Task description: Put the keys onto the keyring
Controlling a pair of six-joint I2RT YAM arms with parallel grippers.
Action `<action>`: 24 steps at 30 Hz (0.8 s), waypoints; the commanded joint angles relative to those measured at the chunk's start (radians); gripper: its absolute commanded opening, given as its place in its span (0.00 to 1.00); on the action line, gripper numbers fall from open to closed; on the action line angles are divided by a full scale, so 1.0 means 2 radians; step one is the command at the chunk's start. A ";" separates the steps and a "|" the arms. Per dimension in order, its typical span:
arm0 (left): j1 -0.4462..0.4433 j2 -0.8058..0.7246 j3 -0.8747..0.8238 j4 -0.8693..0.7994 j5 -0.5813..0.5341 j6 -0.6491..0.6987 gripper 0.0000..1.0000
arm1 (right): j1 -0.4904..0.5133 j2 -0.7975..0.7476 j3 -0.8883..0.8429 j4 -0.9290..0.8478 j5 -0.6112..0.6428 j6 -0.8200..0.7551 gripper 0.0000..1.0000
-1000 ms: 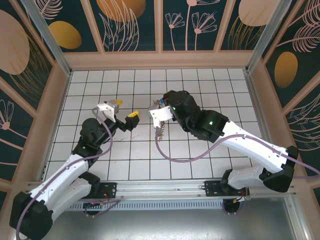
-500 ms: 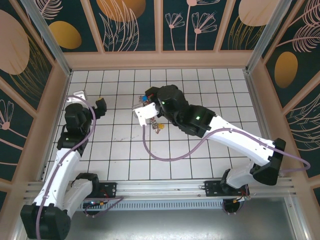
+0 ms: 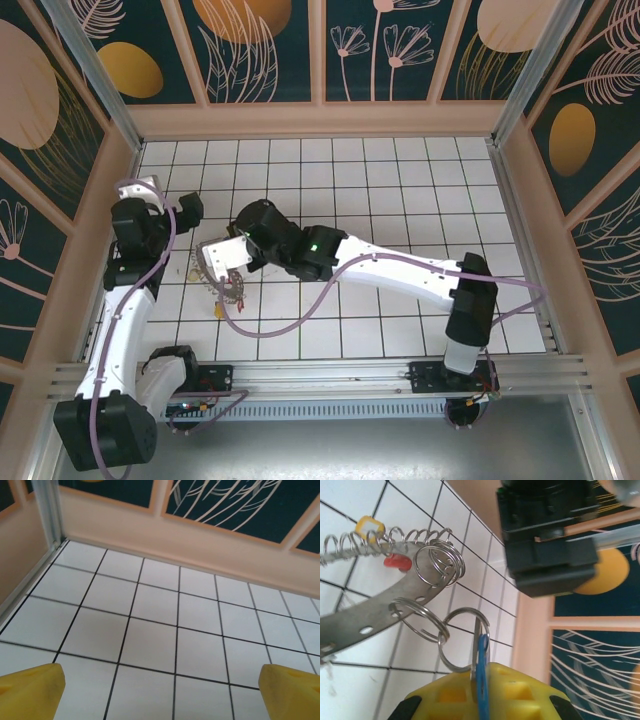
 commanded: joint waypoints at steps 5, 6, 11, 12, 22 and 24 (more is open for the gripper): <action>0.002 -0.022 -0.015 0.018 0.026 0.025 0.99 | -0.016 -0.007 -0.087 0.071 -0.042 0.144 0.00; 0.002 -0.027 -0.027 0.029 0.032 0.024 0.99 | -0.023 -0.016 -0.109 0.081 -0.046 0.154 0.00; 0.002 -0.050 -0.064 0.054 0.058 0.019 0.99 | -0.083 -0.062 -0.205 0.088 -0.074 0.198 0.00; 0.002 -0.052 -0.068 0.056 0.061 0.018 0.99 | -0.096 -0.071 -0.222 0.089 -0.075 0.201 0.00; 0.002 -0.047 -0.085 0.083 0.094 0.000 0.99 | -0.238 -0.151 -0.365 0.108 -0.106 0.220 0.00; 0.002 -0.048 -0.090 0.088 0.099 -0.007 0.99 | -0.262 -0.157 -0.382 0.112 -0.116 0.222 0.00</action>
